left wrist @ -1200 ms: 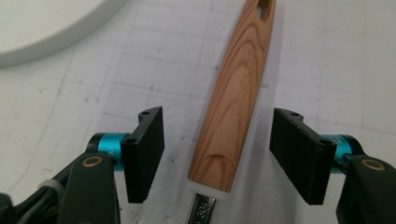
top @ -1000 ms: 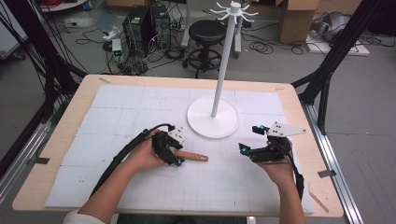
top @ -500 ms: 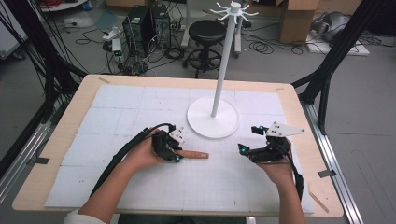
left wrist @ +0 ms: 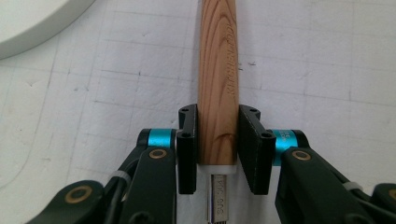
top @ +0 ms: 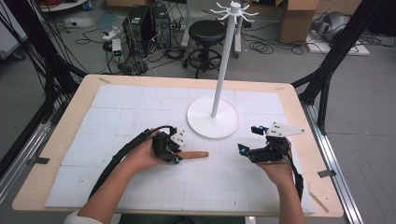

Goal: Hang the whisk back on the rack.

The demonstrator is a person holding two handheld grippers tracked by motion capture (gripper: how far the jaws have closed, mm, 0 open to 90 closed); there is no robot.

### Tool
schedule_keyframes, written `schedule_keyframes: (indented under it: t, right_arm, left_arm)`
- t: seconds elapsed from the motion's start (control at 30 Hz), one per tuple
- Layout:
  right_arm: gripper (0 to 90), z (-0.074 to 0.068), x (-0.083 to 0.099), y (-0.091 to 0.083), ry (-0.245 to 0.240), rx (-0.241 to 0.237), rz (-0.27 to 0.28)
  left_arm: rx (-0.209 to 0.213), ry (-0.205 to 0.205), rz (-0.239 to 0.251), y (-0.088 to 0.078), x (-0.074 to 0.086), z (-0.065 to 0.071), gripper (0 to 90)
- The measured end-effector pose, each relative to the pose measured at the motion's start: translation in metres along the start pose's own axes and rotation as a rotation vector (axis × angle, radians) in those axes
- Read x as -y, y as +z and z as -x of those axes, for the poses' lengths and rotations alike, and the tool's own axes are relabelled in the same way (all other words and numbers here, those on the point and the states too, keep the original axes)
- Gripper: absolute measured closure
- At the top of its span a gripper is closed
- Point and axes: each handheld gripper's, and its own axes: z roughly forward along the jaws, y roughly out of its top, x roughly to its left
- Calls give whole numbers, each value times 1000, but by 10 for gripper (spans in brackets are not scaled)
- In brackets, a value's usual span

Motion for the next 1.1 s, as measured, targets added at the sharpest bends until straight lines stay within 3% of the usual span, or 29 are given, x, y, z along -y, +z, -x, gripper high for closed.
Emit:
schedule_keyframes:
  t: [0.1, 0.27, 0.43, 0.5, 0.63, 0.83, 1.1]
  right_arm:
    - [101, 0, 0, -1, 0, -1, 2]
    - [101, 0, 0, -1, -4, -1, 6]
    - [101, 0, 0, 0, 0, -1, 0]
    - [101, 1, 0, 0, 1, -1, 3]
    - [101, 0, 0, 0, 0, 0, 0]
    - [101, 0, 0, 0, -5, 0, 3]
    - [101, 0, -1, 0, -4, -2, 3]
  left_arm:
    - [-16, 15, -18, -1, -2, 2, 707]
    - [-40, -5, -35, -3, -1, 2, 707]
    - [-23, -26, 66, -19, 1, -1, 706]
    - [-26, -35, 119, -28, 1, -2, 706]
    - [-61, -29, 170, -44, -1, -1, 706]
    - [-65, -48, 273, -65, -1, -3, 706]
    - [-82, -64, 346, -90, -5, -9, 706]
